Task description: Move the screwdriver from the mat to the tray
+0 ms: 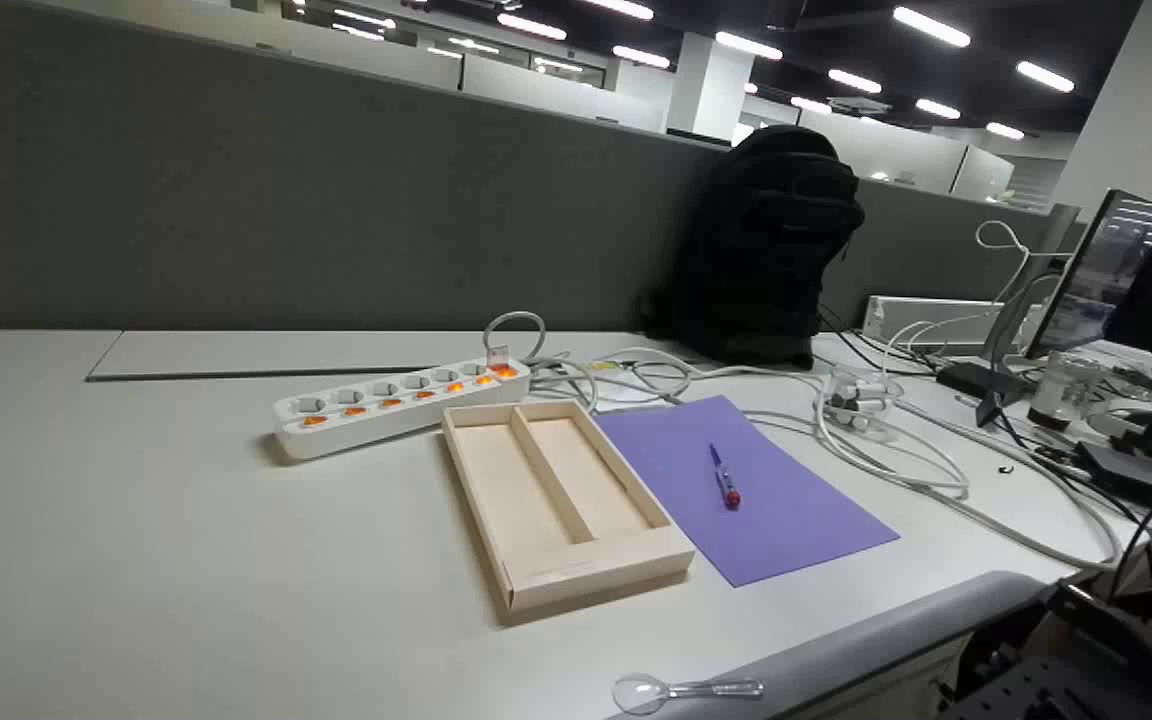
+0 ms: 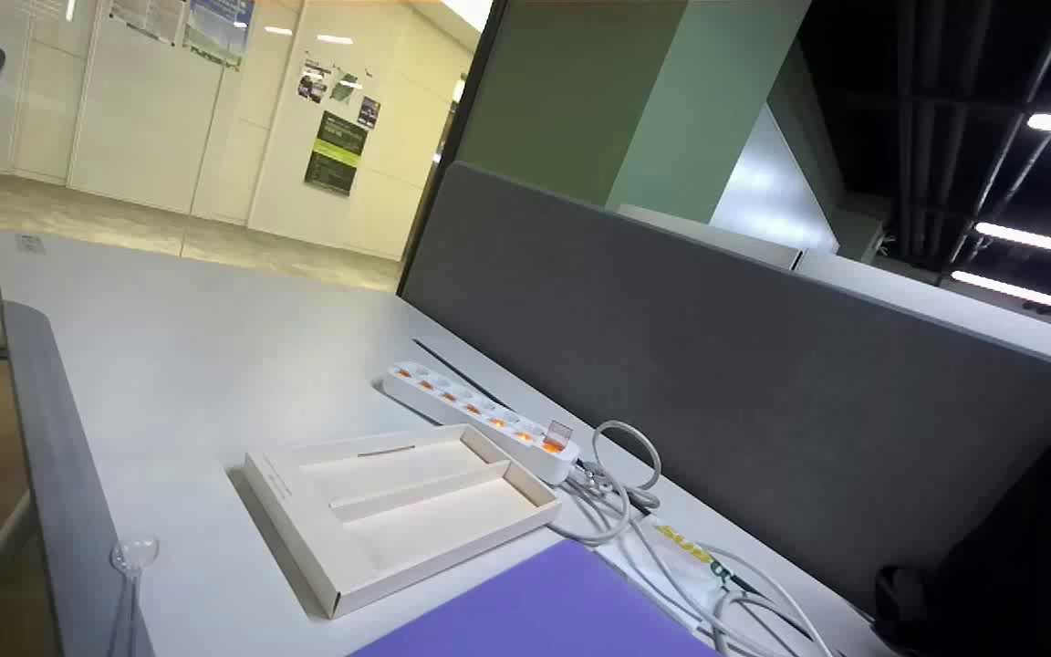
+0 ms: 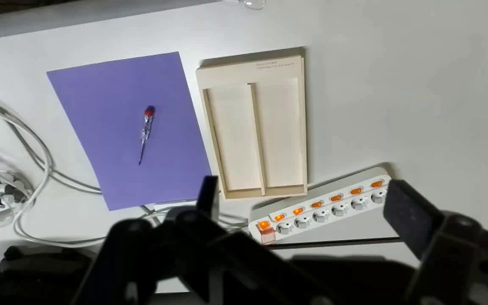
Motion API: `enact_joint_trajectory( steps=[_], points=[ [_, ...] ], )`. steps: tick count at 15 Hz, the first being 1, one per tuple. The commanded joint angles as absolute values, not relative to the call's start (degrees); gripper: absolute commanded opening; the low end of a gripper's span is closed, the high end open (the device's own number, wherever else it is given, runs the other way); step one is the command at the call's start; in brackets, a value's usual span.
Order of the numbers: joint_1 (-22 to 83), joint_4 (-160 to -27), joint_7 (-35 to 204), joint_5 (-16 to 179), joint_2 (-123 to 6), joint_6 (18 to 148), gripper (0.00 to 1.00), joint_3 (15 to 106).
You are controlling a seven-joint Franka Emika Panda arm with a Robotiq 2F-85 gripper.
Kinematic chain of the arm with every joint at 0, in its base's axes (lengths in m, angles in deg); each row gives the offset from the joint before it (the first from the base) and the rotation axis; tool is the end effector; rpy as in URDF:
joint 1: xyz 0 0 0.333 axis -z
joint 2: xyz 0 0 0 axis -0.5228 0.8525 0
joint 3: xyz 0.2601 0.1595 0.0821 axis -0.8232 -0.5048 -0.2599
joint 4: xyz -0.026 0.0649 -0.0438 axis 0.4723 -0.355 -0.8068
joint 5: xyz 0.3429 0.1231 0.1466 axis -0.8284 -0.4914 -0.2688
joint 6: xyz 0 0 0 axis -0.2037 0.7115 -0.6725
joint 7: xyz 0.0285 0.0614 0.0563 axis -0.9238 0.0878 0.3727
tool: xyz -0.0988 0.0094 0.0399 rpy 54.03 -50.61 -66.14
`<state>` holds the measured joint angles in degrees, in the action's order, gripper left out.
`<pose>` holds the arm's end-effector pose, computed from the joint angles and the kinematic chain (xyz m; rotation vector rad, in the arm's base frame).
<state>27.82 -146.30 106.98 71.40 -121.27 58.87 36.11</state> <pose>0.2994 0.1616 0.5255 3.0586 -0.2534 0.3183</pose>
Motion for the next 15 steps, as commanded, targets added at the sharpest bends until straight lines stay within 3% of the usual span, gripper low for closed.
enact_joint_trajectory(
  steps=[1, 15],
  points=[
    [27.22, -146.17, 107.37, 71.87, -121.06, 58.78, 1.00, 36.60],
    [29.22, -147.62, 108.34, 72.45, -122.15, 60.20, 1.00, 38.27]
  ],
)
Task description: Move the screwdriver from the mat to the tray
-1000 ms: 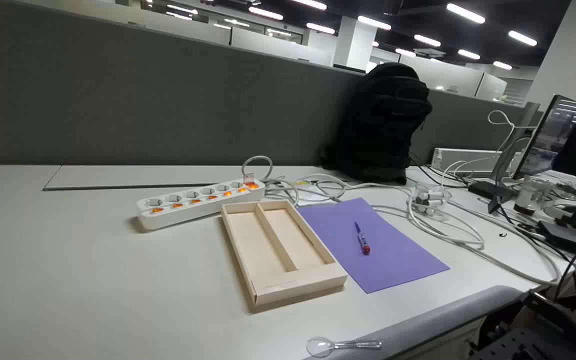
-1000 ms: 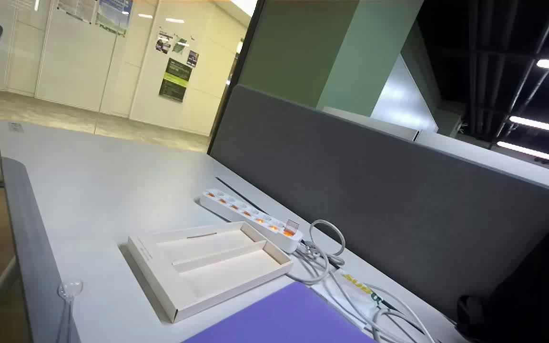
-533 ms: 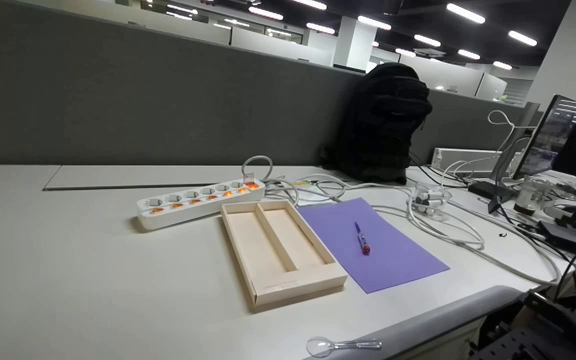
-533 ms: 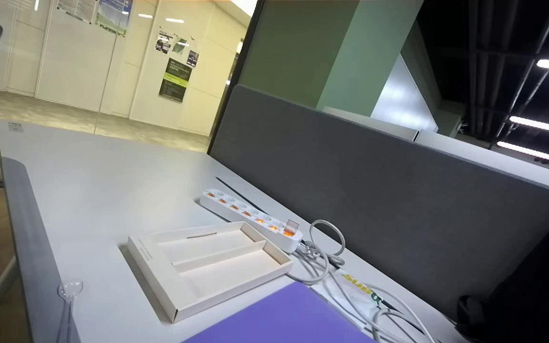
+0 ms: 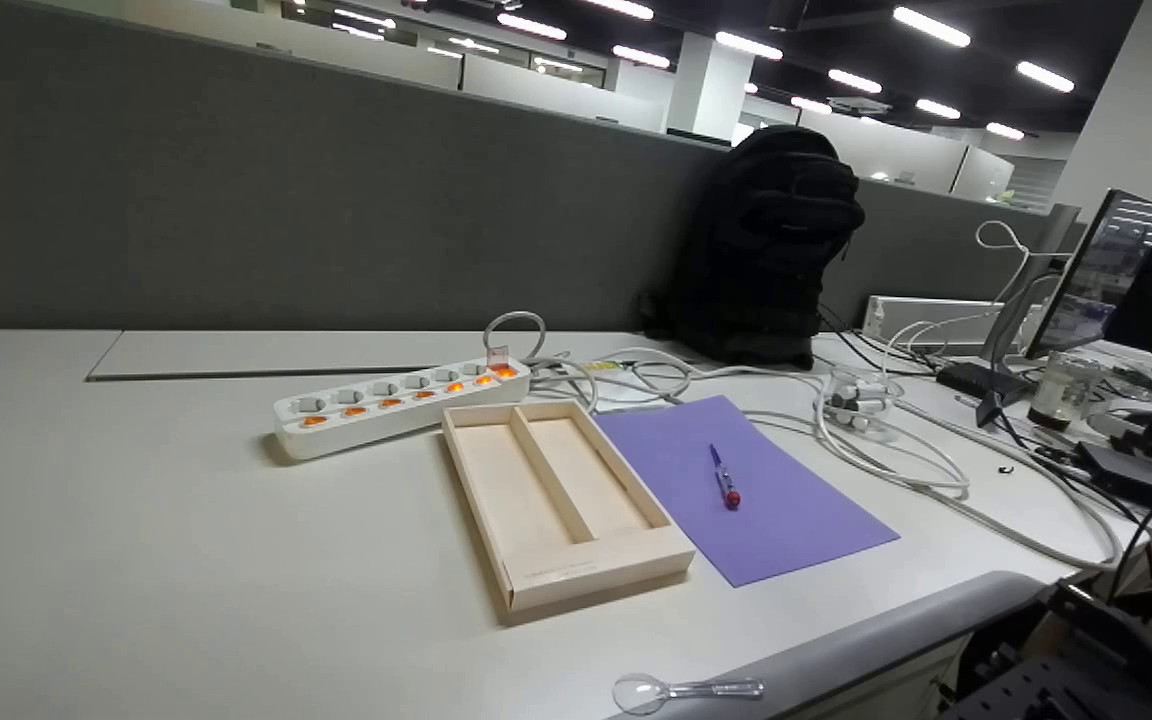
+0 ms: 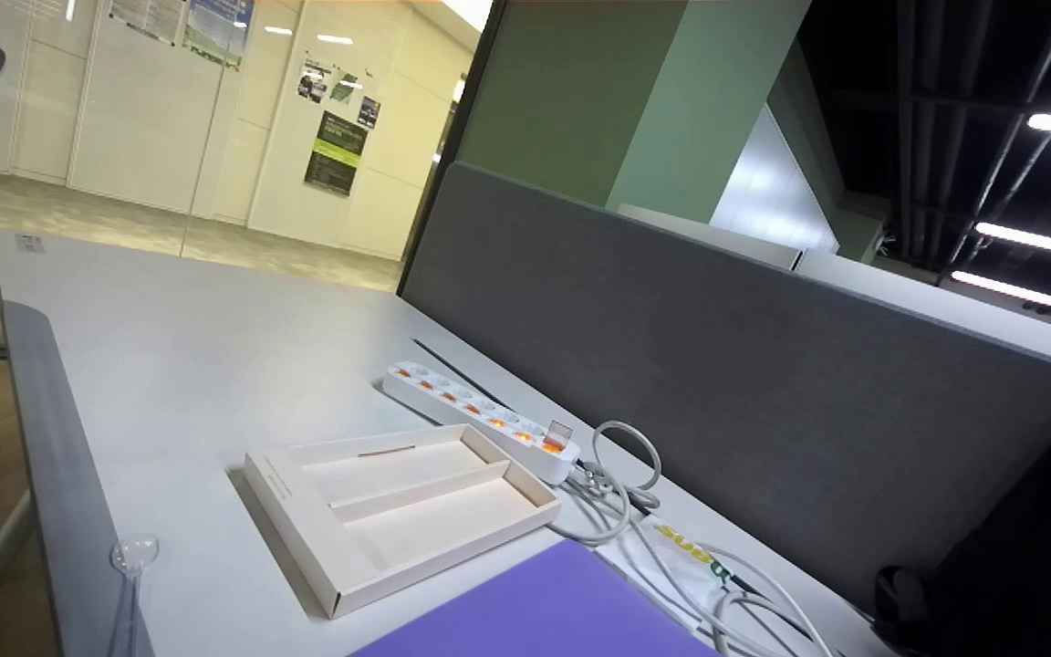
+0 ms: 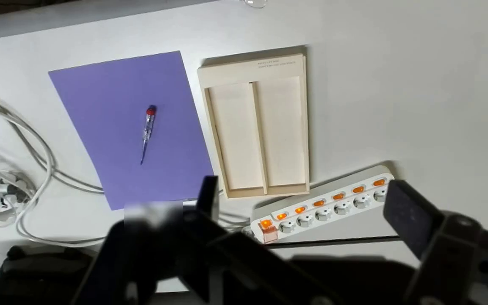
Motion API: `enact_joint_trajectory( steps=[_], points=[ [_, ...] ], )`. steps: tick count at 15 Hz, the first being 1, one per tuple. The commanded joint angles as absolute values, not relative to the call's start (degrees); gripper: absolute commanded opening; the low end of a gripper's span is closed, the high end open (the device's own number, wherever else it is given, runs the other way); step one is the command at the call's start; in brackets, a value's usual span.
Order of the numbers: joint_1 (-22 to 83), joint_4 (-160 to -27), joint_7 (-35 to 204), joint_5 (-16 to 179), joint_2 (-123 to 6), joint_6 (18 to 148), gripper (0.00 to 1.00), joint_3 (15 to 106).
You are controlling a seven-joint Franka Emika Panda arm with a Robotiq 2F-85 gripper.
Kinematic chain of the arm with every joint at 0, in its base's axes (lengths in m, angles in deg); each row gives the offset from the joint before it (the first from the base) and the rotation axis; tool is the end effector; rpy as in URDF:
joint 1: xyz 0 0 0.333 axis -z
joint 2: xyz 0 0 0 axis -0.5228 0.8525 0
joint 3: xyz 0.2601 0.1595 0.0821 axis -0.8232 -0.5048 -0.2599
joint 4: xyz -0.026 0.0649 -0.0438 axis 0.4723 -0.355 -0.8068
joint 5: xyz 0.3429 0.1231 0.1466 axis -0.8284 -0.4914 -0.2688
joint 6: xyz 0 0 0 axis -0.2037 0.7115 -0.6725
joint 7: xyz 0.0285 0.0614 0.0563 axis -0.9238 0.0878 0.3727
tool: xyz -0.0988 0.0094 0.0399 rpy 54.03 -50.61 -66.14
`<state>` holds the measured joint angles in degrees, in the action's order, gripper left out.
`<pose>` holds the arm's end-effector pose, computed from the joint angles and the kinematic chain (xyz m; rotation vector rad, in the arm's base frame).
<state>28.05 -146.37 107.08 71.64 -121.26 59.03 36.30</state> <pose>0.3008 0.1589 0.5256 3.0560 -0.2643 0.3216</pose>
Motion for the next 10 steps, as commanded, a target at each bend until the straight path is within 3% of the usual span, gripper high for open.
enact_joint_trajectory(
  steps=[1, 10],
  points=[
    [30.37, -148.47, 108.53, 72.70, -122.82, 60.68, 1.00, 39.49],
    [41.27, -154.29, 106.24, 75.09, -120.70, 67.63, 1.00, 50.38]
  ],
)
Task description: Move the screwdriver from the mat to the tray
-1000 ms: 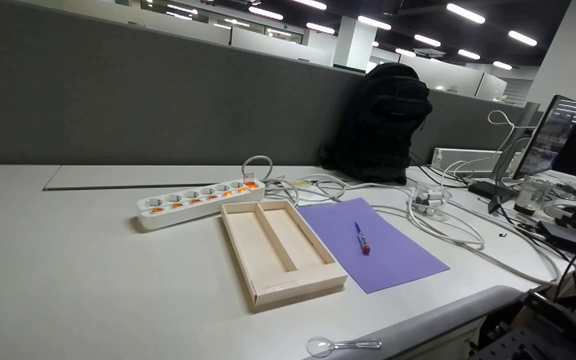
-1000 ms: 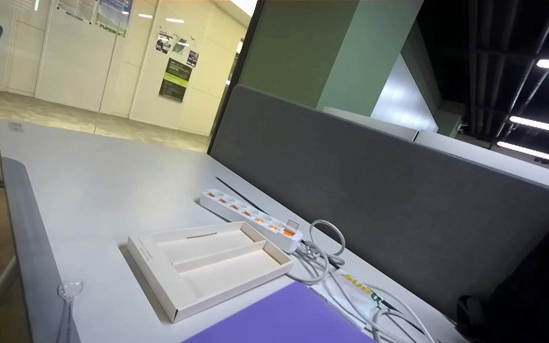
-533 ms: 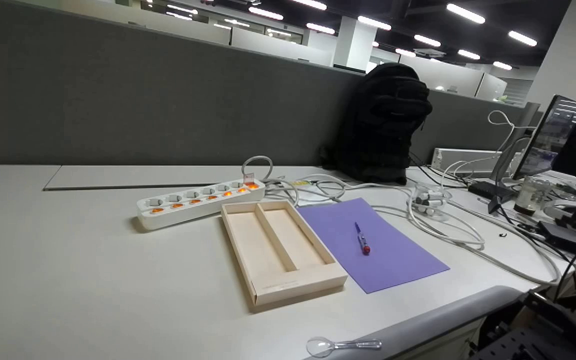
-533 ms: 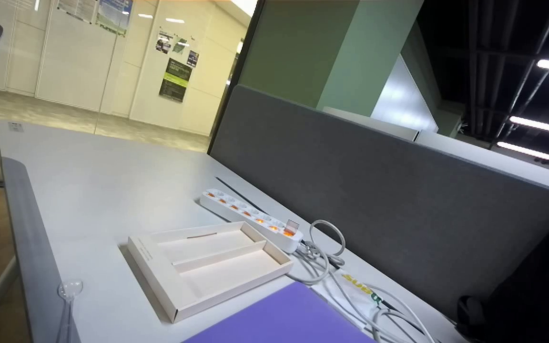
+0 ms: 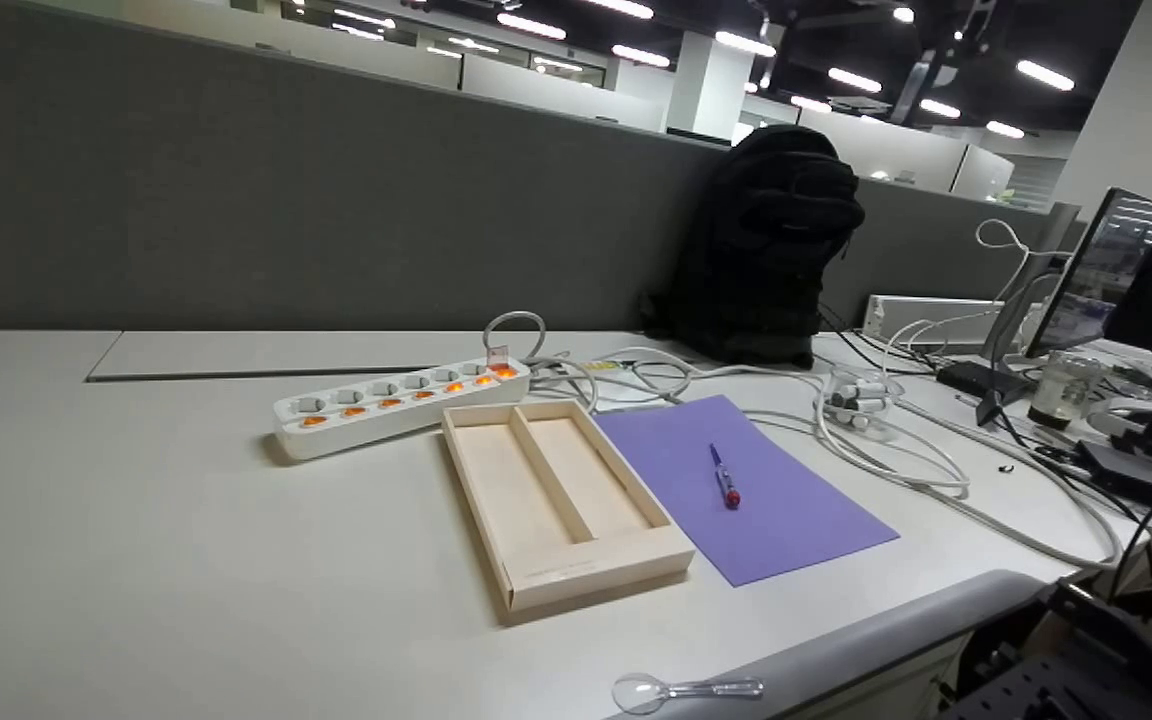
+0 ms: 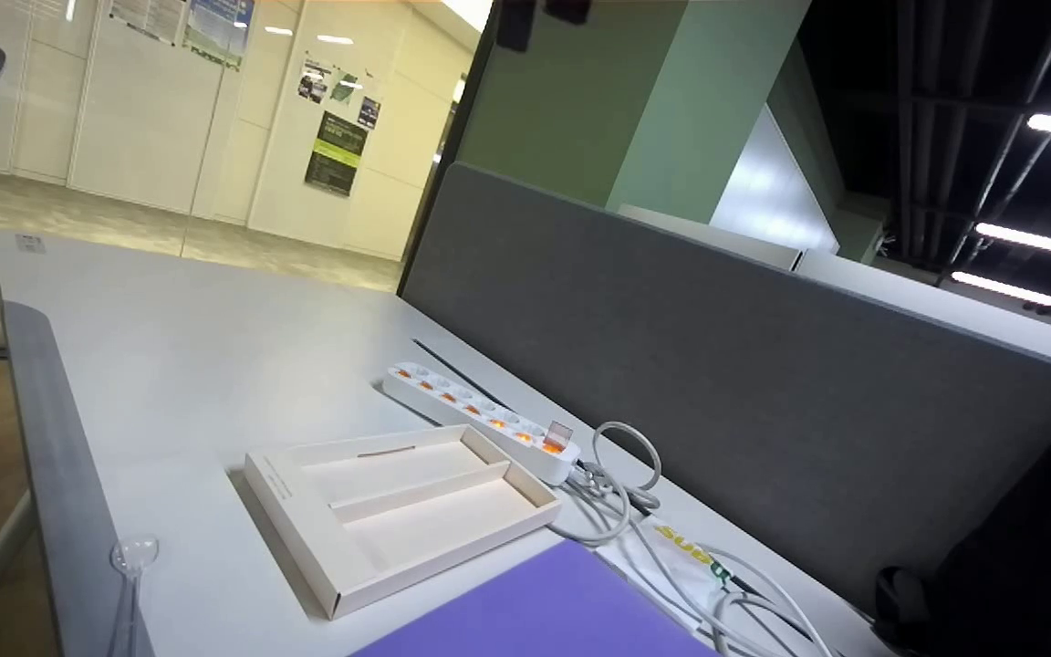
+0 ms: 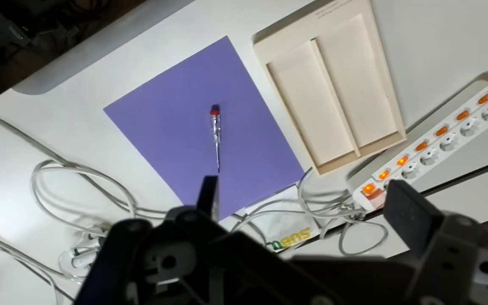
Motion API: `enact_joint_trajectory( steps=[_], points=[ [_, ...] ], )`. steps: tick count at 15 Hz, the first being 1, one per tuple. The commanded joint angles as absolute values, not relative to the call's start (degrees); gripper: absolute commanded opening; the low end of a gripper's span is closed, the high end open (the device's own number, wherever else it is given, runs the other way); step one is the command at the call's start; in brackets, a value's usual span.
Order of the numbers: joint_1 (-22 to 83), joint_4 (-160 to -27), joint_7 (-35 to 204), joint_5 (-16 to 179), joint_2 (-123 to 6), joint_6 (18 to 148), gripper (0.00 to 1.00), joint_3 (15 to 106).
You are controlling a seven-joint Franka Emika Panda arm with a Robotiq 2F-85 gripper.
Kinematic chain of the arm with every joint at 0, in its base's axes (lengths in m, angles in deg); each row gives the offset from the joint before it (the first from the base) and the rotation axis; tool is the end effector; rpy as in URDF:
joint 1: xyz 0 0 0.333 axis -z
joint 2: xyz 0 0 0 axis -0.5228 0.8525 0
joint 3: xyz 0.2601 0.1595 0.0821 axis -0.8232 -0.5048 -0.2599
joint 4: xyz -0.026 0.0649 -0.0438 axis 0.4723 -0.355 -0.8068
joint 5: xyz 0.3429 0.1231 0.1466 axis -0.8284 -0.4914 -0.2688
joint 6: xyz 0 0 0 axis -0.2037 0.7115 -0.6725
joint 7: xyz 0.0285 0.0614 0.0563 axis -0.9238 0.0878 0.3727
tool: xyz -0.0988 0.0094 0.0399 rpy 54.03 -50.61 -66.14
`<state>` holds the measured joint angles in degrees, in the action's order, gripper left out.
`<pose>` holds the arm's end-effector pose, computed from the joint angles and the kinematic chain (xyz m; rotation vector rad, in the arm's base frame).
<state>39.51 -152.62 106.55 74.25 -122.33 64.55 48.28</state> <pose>0.3255 0.0100 0.5032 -3.0098 0.7995 -0.3195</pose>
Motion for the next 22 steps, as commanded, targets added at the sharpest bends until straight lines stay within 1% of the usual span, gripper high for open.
enact_joint_trajectory(
  steps=[1, 5, 6, 12, 18, 22],
  points=[
    [41.94, -155.04, 105.75, 75.24, -119.49, 69.25, 1.00, 51.03],
    [44.71, -156.82, 106.84, 75.84, -114.79, 74.16, 1.00, 52.01],
    [43.25, -156.78, 105.52, 75.28, -116.76, 72.52, 1.00, 52.19],
    [44.44, -156.98, 105.74, 75.61, -113.72, 74.75, 1.00, 52.71],
    [46.15, -154.39, 101.91, 74.77, -102.30, 82.05, 1.00, 58.50],
    [44.79, -151.73, 93.97, 74.70, -92.59, 85.52, 1.00, 62.44]
  ],
)
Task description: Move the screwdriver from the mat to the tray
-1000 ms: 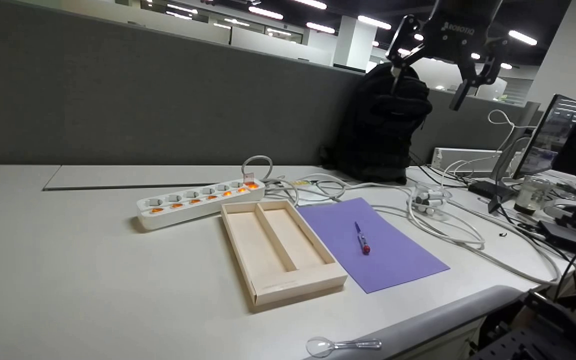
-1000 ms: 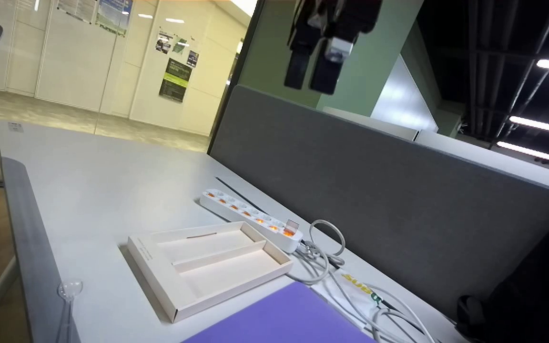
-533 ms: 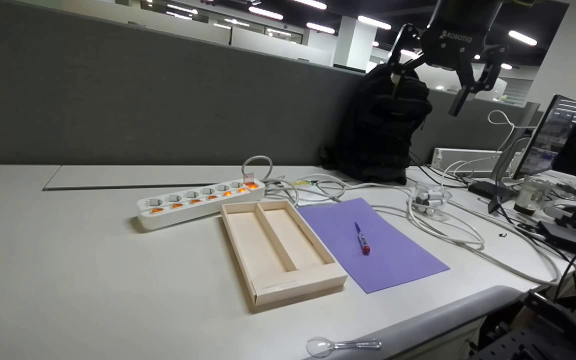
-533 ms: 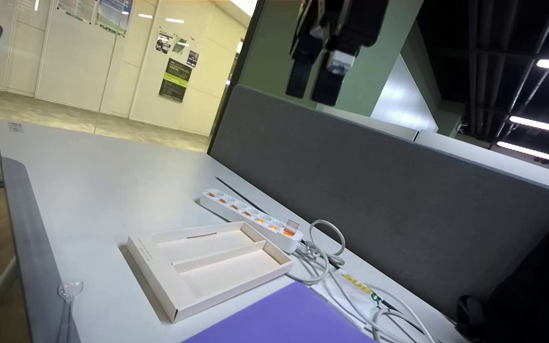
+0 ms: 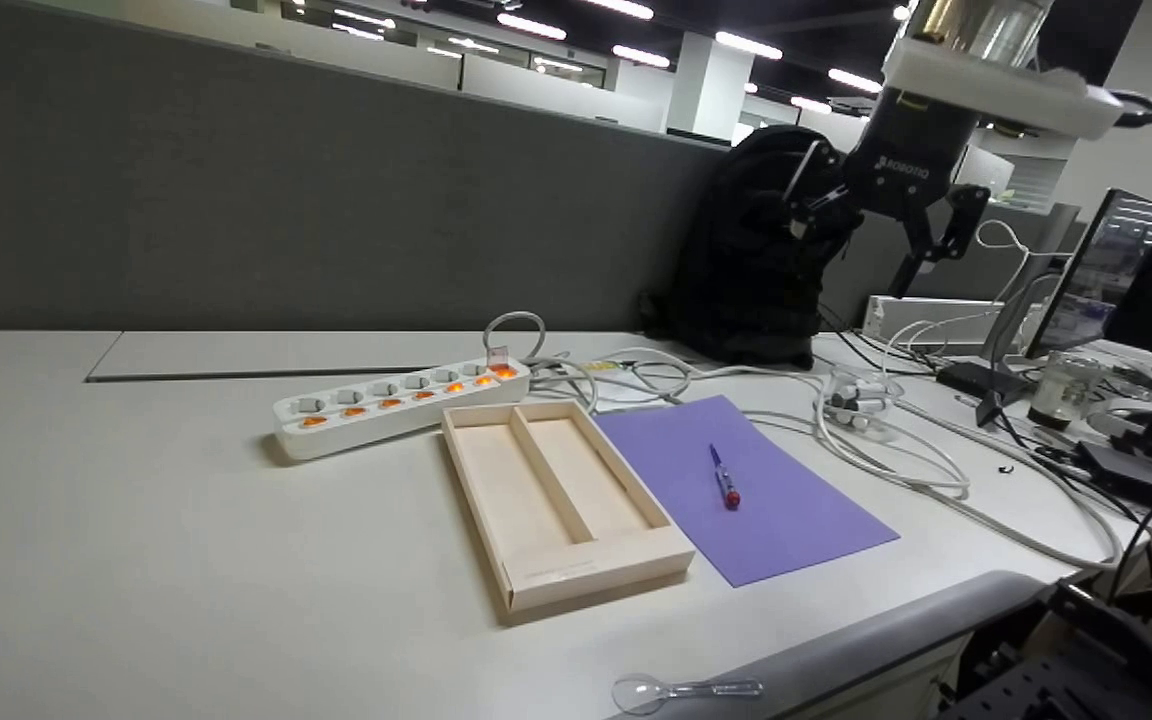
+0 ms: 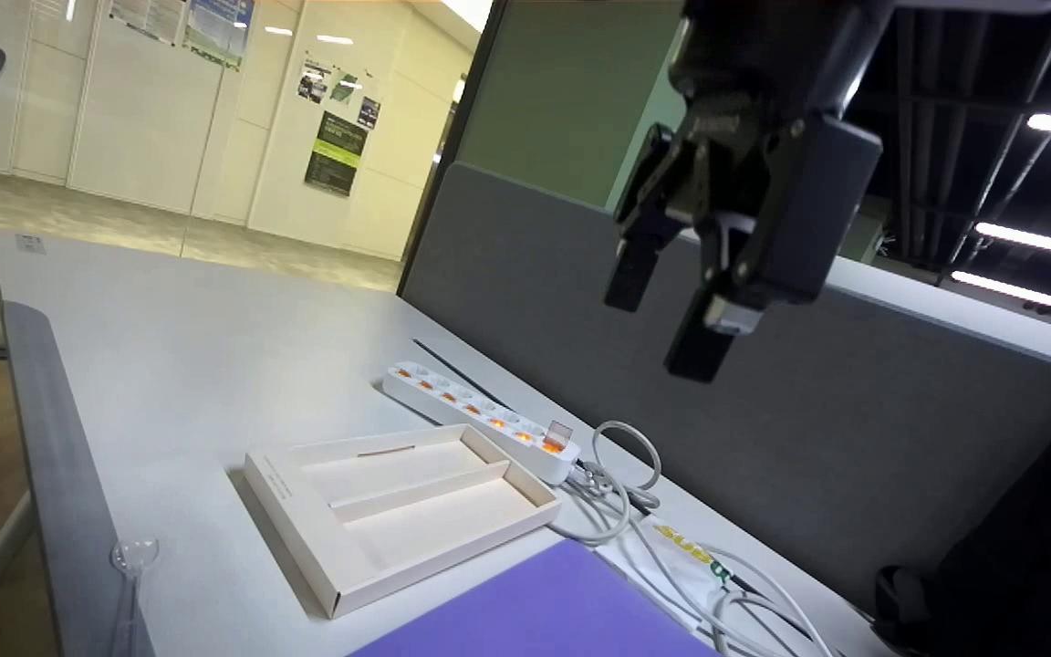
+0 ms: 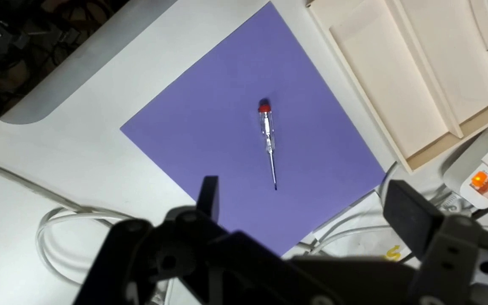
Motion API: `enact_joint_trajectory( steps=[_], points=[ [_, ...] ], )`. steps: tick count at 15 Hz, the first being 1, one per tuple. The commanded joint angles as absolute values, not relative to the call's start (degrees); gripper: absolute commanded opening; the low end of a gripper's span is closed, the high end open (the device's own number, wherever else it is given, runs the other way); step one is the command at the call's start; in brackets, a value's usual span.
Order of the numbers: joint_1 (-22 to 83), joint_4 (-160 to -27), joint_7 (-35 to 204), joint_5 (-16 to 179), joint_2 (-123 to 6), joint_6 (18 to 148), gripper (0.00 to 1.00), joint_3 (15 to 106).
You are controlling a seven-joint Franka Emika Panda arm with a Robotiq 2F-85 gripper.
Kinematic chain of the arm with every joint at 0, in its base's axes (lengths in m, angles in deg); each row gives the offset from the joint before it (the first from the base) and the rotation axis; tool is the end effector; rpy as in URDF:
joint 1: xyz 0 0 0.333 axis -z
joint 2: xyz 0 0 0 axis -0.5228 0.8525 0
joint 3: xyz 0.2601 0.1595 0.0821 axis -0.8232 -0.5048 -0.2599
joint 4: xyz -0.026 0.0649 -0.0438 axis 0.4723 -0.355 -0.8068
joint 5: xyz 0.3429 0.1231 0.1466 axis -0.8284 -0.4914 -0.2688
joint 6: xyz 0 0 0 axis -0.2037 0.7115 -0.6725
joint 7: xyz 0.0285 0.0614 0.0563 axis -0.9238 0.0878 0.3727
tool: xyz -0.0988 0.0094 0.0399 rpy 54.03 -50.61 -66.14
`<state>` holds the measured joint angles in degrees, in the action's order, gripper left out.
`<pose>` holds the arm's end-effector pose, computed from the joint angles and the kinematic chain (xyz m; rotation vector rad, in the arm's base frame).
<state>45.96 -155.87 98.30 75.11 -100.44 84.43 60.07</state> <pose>0.3692 -0.1169 0.3772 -2.8925 1.0062 -0.1733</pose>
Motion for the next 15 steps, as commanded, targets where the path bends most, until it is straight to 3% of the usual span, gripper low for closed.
enact_joint_trajectory(
  steps=[1, 12, 15],
  points=[
    [44.65, -150.92, 92.58, 74.94, -90.20, 86.18, 1.00, 62.87],
    [41.67, -144.27, 89.77, 75.15, -68.83, 100.33, 1.00, 63.58],
    [41.21, -145.64, 89.66, 74.84, -68.97, 101.19, 1.00, 63.81]
  ],
)
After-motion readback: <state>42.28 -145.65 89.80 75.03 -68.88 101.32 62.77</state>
